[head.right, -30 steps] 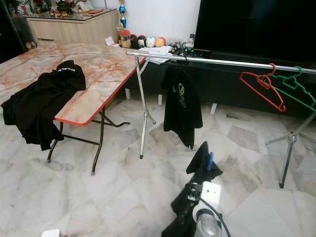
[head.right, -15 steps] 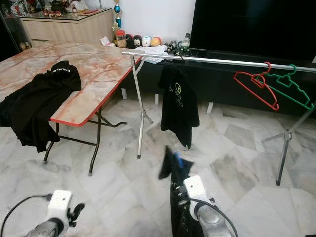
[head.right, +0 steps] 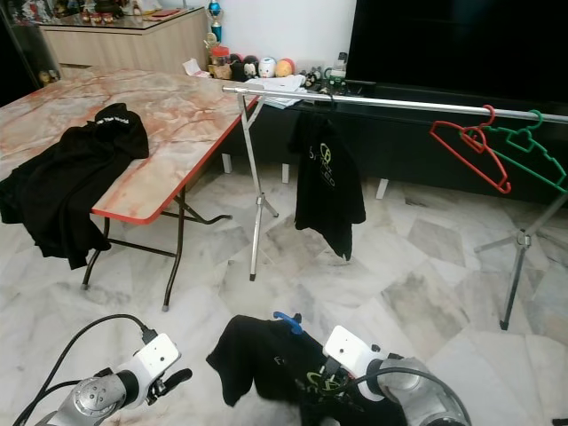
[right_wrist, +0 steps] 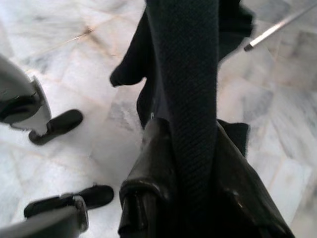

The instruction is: Hang hanger

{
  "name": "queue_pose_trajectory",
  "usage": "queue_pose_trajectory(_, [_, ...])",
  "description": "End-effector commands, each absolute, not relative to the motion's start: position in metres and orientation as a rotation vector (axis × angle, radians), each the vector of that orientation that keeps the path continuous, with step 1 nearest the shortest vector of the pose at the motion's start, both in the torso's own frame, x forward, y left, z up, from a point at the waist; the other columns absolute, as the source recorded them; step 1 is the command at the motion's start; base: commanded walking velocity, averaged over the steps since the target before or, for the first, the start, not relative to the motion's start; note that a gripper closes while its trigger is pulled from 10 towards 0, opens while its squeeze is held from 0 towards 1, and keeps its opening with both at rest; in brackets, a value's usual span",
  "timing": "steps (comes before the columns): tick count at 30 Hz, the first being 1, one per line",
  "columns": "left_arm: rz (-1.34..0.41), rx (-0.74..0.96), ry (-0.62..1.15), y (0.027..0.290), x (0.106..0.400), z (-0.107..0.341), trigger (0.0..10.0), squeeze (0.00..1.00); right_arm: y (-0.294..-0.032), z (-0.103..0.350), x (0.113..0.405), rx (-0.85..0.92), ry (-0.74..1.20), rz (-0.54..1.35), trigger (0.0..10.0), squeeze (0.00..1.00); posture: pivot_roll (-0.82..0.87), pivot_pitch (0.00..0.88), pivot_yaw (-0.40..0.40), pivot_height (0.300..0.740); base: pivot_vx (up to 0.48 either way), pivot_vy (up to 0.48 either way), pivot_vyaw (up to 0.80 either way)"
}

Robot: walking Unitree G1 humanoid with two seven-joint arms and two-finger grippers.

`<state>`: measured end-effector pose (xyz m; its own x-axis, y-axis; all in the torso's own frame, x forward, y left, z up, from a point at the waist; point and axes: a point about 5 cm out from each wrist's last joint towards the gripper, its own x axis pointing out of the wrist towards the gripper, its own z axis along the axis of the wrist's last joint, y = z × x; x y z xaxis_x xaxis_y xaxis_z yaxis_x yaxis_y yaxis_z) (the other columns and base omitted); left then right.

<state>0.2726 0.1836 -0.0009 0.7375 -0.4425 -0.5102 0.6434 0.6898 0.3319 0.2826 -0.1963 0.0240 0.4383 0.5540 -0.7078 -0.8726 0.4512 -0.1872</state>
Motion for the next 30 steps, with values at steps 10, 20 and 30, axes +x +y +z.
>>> queue_pose_trajectory(10, [-0.627, 0.513, 0.366, 0.176, 0.288, 0.012, 10.0, 0.00, -0.189, 0.063, 0.271, -0.595, 0.526, 1.226, 10.0, 0.00, 0.07, 0.068, 0.006, 0.740, 0.000, 0.000, 0.00])
queue_pose_trajectory(20, [-0.597, 0.514, 0.372, 0.182, 0.291, 0.014, 10.0, 0.00, -0.190, 0.080, 0.258, -0.581, 0.499, 1.273, 10.0, 0.00, 0.06, 0.060, 0.015, 0.740, 0.000, 0.000, 0.00])
queue_pose_trajectory(30, [-0.677, 0.481, 0.427, 0.180, 0.285, 0.009, 10.0, 0.00, -0.196, 0.092, 0.253, -0.593, 0.497, 1.244, 10.0, 0.00, 0.04, 0.043, 0.024, 0.740, 0.000, 0.000, 0.00])
